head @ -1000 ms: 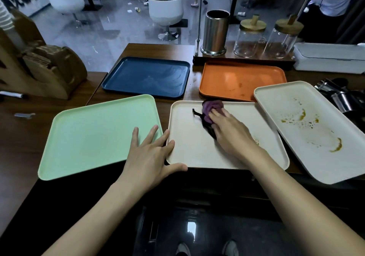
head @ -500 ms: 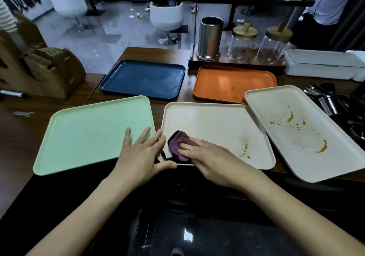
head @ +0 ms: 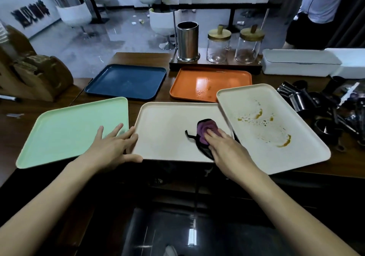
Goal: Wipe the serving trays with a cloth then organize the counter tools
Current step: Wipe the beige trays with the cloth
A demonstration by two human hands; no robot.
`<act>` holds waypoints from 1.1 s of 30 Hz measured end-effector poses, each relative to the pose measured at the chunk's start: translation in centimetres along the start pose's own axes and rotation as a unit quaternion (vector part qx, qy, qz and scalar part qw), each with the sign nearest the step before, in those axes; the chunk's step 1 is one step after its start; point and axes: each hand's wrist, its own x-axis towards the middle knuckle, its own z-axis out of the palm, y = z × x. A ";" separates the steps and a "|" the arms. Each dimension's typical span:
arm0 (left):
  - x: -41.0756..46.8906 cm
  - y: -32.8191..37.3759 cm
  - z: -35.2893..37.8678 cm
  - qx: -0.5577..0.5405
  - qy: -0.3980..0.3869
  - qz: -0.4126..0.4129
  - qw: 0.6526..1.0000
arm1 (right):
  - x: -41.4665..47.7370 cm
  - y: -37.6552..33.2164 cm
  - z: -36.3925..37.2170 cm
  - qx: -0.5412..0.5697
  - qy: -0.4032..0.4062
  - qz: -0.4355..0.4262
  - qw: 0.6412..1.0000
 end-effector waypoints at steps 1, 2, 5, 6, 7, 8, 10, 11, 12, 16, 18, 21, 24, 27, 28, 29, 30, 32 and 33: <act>0.0 0.1 -0.2 0.001 -0.008 0.000 1.000 | 0.3 0.3 0.1 0.001 0.003 0.005 1.000; -0.1 0.1 -0.3 0.004 -0.013 0.001 1.000 | 0.7 0.6 0.1 -0.002 0.002 0.006 1.000; -0.3 0.4 -0.6 -0.014 -0.027 0.004 1.000 | 1.6 1.1 -0.3 -0.019 -0.016 -0.006 1.000; -0.3 0.3 -0.7 -0.014 -0.033 0.004 0.999 | 1.7 1.0 -0.3 -0.023 -0.021 -0.008 0.999; -0.3 0.3 -0.9 -0.014 -0.038 0.004 0.999 | 1.7 0.9 -0.5 -0.028 -0.023 -0.008 0.999; -0.2 0.4 -1.1 -0.013 -0.042 -0.002 0.999 | 1.5 0.8 -0.5 -0.031 -0.024 -0.008 0.999; -0.1 1.4 -1.7 -0.023 -0.028 -0.021 0.999 | 1.1 0.7 -0.6 -0.034 -0.027 -0.011 0.999; 0.2 2.2 -2.0 -0.036 -0.002 -0.025 0.999 | 1.0 0.5 -0.7 -0.035 -0.029 -0.013 0.999; 0.5 3.1 -2.1 -0.048 0.031 -0.017 0.998 | 0.9 0.4 -0.8 -0.033 -0.030 -0.013 0.999; 2.2 6.9 -2.3 -0.080 0.085 0.050 0.992 | 0.7 0.2 -1.1 -0.036 -0.020 -0.014 0.999; 2.4 7.5 -2.5 -0.111 0.049 0.038 0.992 | 0.5 0.0 -1.1 -0.036 -0.018 -0.014 0.999; 3.2 6.9 -1.7 -0.146 0.019 0.028 0.989 | 0.7 0.0 -0.6 -0.039 -0.013 -0.002 0.999; 3.8 6.4 -0.8 -0.133 0.032 0.036 0.990 | 1.9 0.4 0.0 -0.057 0.004 0.020 0.998; 4.0 6.2 -0.6 -0.114 0.038 0.043 0.992 | 4.0 0.5 0.1 -0.061 0.016 0.057 0.996; 4.0 6.2 -0.7 -0.112 0.039 0.045 0.992 | 4.7 0.7 0.0 -0.063 0.019 0.066 0.996; 4.0 6.2 -0.7 -0.111 0.041 0.047 0.992 | 5.5 1.0 0.0 -0.067 0.023 0.072 0.995; 4.0 6.2 -0.7 -0.110 0.043 0.050 0.992 | 6.3 1.2 0.0 -0.073 0.027 0.077 0.994; 3.9 6.2 -0.8 -0.107 0.044 0.054 0.992 | 7.6 1.6 -0.1 -0.083 0.035 0.087 0.992; 3.8 6.1 -0.8 -0.102 0.044 0.056 0.992 | 8.1 1.7 -0.1 -0.084 0.036 0.095 0.991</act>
